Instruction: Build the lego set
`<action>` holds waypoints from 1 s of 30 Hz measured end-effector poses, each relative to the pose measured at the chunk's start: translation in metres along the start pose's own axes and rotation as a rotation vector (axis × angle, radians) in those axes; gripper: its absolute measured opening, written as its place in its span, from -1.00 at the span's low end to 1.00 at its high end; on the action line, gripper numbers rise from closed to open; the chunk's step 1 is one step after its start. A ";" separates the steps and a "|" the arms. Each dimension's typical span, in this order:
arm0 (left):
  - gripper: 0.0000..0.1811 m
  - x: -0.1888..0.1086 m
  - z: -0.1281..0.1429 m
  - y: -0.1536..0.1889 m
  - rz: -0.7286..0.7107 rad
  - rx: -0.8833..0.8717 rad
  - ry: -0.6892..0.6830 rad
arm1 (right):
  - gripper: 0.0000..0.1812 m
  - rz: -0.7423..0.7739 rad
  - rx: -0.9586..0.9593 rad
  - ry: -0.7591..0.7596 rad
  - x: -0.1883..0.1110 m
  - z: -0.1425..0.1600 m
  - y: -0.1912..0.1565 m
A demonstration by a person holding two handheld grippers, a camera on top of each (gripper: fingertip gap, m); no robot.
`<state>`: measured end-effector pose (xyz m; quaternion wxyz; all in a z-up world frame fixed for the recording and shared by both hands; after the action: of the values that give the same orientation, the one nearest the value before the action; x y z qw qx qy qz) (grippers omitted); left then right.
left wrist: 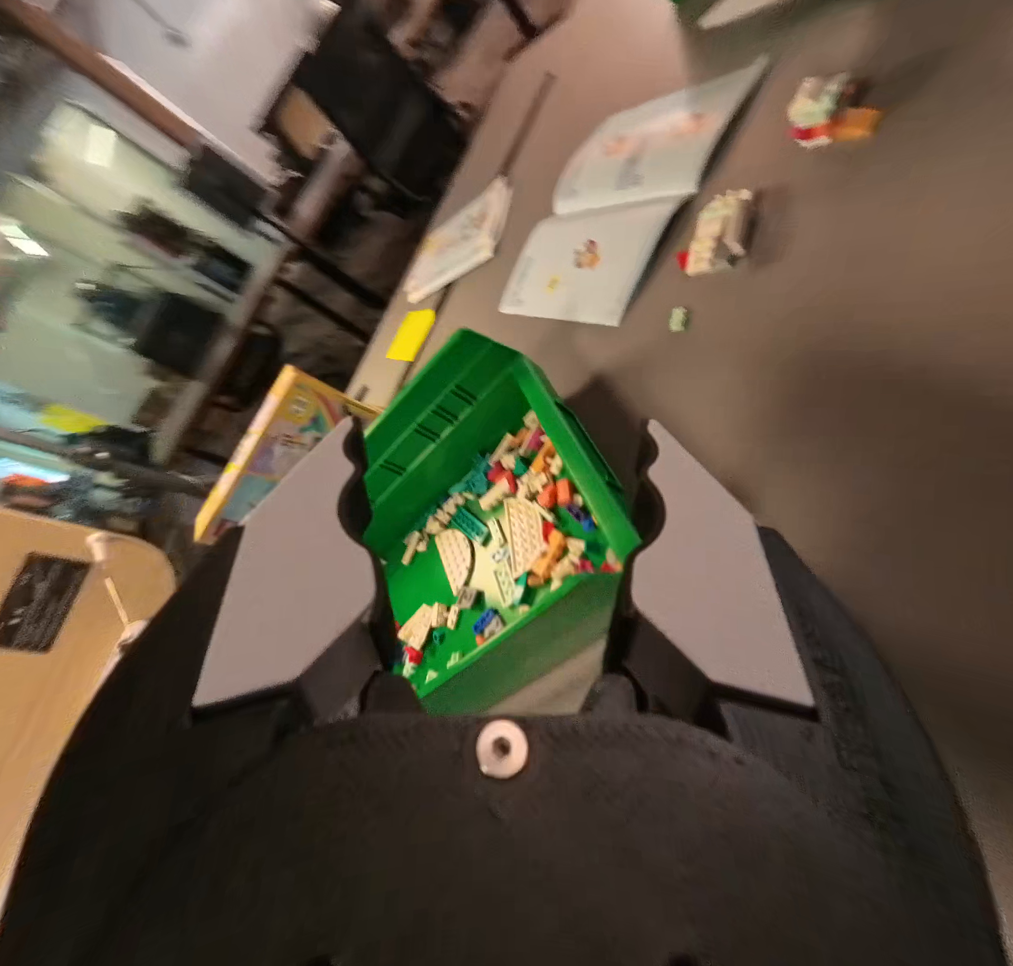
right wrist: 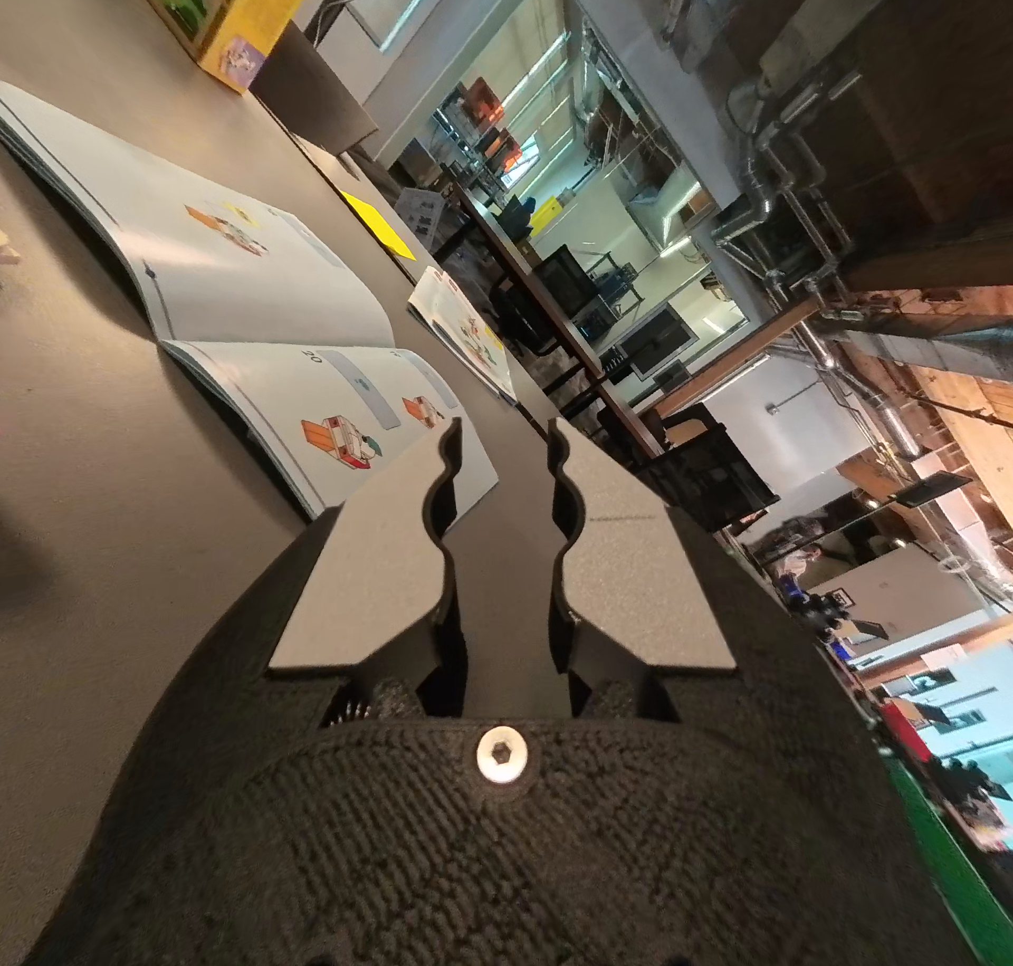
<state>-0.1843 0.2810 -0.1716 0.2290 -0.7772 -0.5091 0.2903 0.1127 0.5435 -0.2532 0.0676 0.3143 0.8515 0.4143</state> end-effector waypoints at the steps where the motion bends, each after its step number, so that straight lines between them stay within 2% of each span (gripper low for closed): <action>1: 0.12 -0.005 0.003 -0.005 0.064 0.000 -0.034 | -0.67 0.008 0.010 0.003 0.000 0.000 0.002; 3: 0.12 -0.011 0.019 -0.014 0.187 0.026 -0.153 | -0.67 0.020 0.024 0.006 -0.001 0.000 0.004; 8: 0.14 -0.013 0.094 -0.014 0.441 0.144 -0.519 | -0.67 0.023 0.003 0.005 -0.001 -0.001 0.004; 11: 0.08 -0.009 0.118 -0.010 0.518 0.226 -0.589 | -0.67 0.016 -0.011 0.006 -0.001 -0.001 0.002; 15: -0.08 -0.005 0.125 -0.005 0.559 0.212 -0.589 | -0.67 0.008 -0.016 0.001 -0.001 -0.001 0.001; 16: -0.16 -0.005 0.126 -0.004 0.575 0.217 -0.592 | -0.67 0.004 -0.016 0.001 -0.001 -0.001 0.000; 18: -0.59 -0.009 0.127 0.001 0.637 0.244 -0.603 | -0.67 -0.003 -0.014 0.003 0.000 -0.001 -0.001; 22: -0.80 -0.013 0.126 0.001 0.696 0.306 -0.657 | -0.68 -0.002 -0.006 0.007 0.000 -0.001 0.000; 25: -0.89 -0.014 0.123 0.006 0.734 0.382 -0.710 | -0.68 -0.004 -0.003 0.007 0.000 -0.001 0.000; 30: -0.90 -0.012 0.107 0.023 0.729 0.289 -0.755 | -0.69 -0.014 -0.009 0.009 0.000 -0.001 -0.002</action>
<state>-0.2462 0.2673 -0.2621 0.0191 -0.7056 -0.2081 0.6770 0.1114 0.5416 -0.2539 0.0680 0.3062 0.8520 0.4192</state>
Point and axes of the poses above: each gripper's, where its closed fingertips meet, x out along the fingers, z out of its underside, y = z × x across the jaws, the point moved 3 cm from there along -x, back along the fingers, and after that the axes turned 11 degrees about y, right-handed, at the moved point
